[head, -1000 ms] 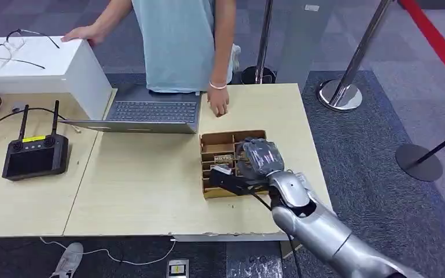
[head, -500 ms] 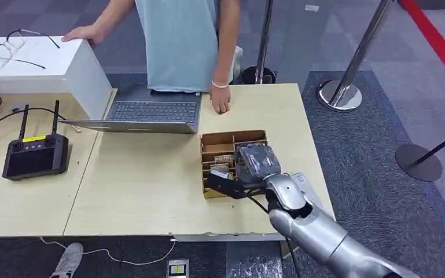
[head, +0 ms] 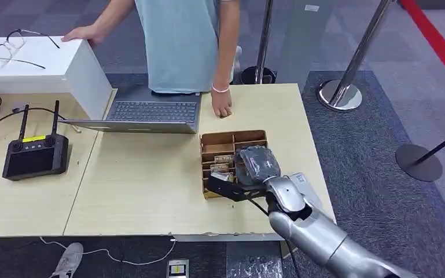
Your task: Pass the card to the sensor for recognition and then transmit it.
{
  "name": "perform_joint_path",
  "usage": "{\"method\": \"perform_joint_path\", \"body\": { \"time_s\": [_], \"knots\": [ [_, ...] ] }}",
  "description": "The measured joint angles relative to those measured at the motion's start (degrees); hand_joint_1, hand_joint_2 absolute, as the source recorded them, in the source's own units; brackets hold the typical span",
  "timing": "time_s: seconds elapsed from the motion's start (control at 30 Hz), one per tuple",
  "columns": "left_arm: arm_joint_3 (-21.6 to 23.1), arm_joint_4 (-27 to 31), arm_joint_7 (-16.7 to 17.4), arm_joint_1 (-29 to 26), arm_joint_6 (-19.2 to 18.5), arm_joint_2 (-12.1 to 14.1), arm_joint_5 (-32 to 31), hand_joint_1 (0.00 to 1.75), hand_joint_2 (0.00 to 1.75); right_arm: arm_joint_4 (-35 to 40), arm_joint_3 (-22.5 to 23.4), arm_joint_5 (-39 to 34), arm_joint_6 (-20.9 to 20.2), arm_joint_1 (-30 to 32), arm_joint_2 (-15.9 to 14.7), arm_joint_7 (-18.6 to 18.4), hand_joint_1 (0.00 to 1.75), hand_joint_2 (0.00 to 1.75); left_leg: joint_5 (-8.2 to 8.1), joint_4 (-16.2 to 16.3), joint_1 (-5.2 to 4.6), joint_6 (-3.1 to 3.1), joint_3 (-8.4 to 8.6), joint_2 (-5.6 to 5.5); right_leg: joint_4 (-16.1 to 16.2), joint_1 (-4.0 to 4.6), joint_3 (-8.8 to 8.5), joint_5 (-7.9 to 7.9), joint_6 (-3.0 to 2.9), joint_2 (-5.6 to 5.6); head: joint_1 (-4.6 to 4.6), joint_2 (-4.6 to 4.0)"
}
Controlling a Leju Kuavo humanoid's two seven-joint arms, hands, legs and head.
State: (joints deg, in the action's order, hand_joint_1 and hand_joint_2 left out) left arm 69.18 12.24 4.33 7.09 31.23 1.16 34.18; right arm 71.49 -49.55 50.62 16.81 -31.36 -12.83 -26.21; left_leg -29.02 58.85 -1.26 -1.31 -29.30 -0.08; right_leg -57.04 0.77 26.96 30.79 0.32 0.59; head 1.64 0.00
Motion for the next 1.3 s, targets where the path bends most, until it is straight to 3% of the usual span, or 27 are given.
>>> {"method": "perform_joint_path", "body": {
  "time_s": [0.13,0.27,0.33,0.47,0.8,1.3],
  "knots": [
    [0.00,0.00,0.04,-0.01,0.00,0.00,0.02,0.00,1.75,-0.37,0.07,-0.50,0.31,0.36,-0.35,-0.15,1.08,1.75,0.00,0.00,0.00,0.00,0.00,0.01,0.00,0.00,0.00,0.00,0.00,0.00,0.00,0.00],
    [0.00,0.00,0.02,-0.02,0.00,0.00,0.02,0.00,1.75,-0.44,0.18,-0.76,0.65,0.42,-0.76,-0.26,1.45,1.75,0.00,0.00,0.00,0.00,0.01,0.00,0.00,0.00,-0.01,0.00,0.00,0.00,0.02,0.00],
    [0.00,0.00,0.02,-0.02,0.00,0.00,0.02,0.00,1.75,-0.44,0.33,-0.79,0.76,0.46,-0.98,-0.28,1.26,1.75,0.00,0.00,0.00,0.00,0.02,0.00,0.01,0.00,-0.01,0.00,0.00,0.00,0.00,0.00],
    [0.00,0.00,0.02,-0.02,0.00,0.02,0.02,0.00,1.75,-0.44,0.48,-0.83,1.22,0.71,-1.14,-0.28,1.34,1.75,0.00,0.00,0.00,0.00,0.02,0.00,0.01,-0.01,-0.02,0.00,0.00,0.00,0.00,0.00],
    [0.00,0.00,0.00,-0.03,0.00,0.02,0.02,0.00,1.75,-0.35,0.96,-0.70,1.27,0.73,-1.51,-0.28,1.13,1.75,0.00,0.00,0.00,0.00,0.02,0.00,0.01,-0.01,-0.03,0.00,0.00,0.00,0.00,0.00],
    [0.00,0.00,-0.09,-0.03,0.00,0.02,-0.07,0.00,1.75,0.46,1.79,-0.68,0.46,0.54,-2.21,-1.07,0.96,1.75,0.00,0.00,0.00,0.00,0.01,0.00,0.00,0.00,-0.02,0.00,0.00,0.00,0.02,0.00]
  ]
}}
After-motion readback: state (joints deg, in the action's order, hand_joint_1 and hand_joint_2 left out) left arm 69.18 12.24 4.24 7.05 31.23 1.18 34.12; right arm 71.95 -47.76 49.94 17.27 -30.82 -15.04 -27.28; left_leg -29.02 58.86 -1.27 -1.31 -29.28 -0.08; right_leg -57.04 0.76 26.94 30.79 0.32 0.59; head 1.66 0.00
